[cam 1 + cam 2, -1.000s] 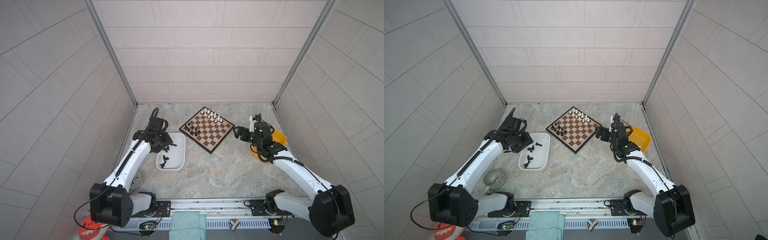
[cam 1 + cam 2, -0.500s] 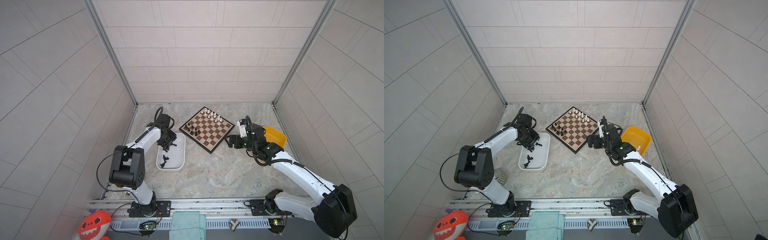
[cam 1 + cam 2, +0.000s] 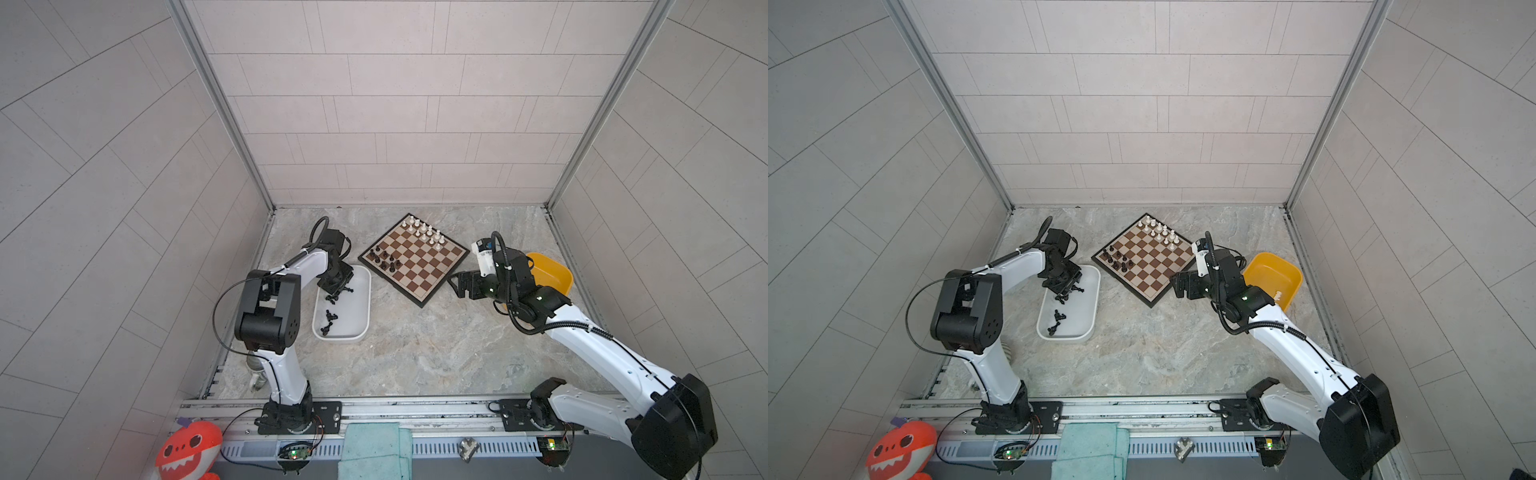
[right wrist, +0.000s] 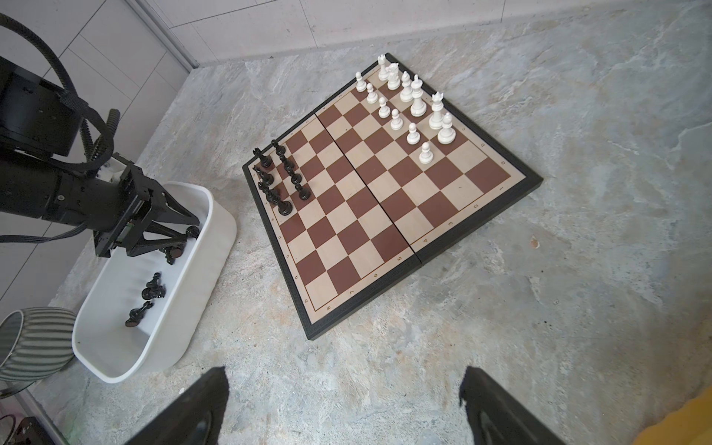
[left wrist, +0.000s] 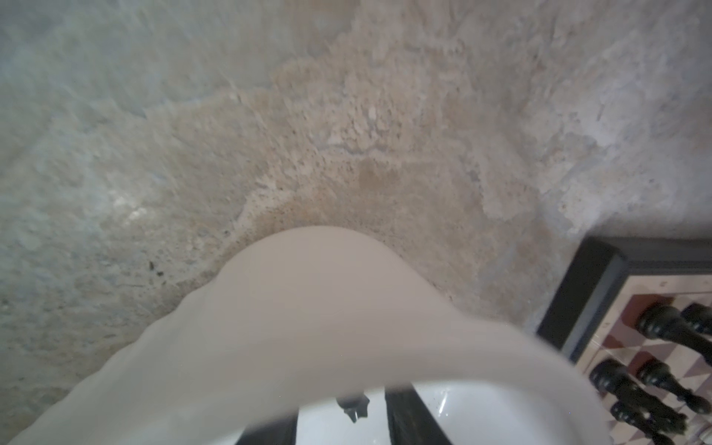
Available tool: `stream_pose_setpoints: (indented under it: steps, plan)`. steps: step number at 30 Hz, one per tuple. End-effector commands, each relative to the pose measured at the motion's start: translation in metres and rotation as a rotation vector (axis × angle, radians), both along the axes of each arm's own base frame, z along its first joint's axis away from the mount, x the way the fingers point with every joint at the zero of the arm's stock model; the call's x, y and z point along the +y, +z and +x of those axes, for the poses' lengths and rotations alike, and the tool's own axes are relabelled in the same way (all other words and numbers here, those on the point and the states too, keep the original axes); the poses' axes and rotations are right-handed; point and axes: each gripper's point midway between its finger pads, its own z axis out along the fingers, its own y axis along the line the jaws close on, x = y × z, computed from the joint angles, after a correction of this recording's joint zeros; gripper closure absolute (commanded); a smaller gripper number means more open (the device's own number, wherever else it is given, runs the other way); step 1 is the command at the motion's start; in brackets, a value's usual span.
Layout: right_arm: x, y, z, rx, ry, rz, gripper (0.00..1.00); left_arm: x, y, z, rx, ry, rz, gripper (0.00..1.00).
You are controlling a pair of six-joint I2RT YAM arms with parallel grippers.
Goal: Set up the chess pieces on the board
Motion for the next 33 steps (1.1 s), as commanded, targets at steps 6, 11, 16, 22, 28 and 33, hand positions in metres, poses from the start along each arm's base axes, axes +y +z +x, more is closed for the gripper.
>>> stream_pose_setpoints:
  steps: [6, 11, 16, 22, 28, 33]
  plan:
    - [0.003, 0.005, -0.004, -0.012, 0.019, 0.010, 0.04, 0.009, -0.005, 0.012, 0.003, 0.017, 0.037, 0.57]
    - [0.002, 0.005, -0.004, -0.011, 0.016, 0.012, 0.04, 0.007, -0.012, 0.011, 0.019, 0.015, 0.027, 0.58]
    - [0.001, 0.005, -0.005, -0.012, 0.014, 0.011, 0.04, 0.001, -0.012, 0.008, 0.026, -0.003, -0.001, 0.54]
    - [0.001, 0.003, -0.005, -0.007, 0.007, 0.023, 0.04, 0.000, -0.009, -0.001, 0.051, -0.017, 0.004, 0.54]
    - [0.000, 0.002, -0.006, -0.005, 0.002, 0.025, 0.04, -0.001, -0.010, -0.007, 0.074, -0.020, 0.011, 0.58]
    - [-0.001, 0.001, -0.007, -0.002, -0.001, 0.027, 0.04, -0.003, -0.009, -0.006, 0.078, -0.032, 0.006, 0.59]
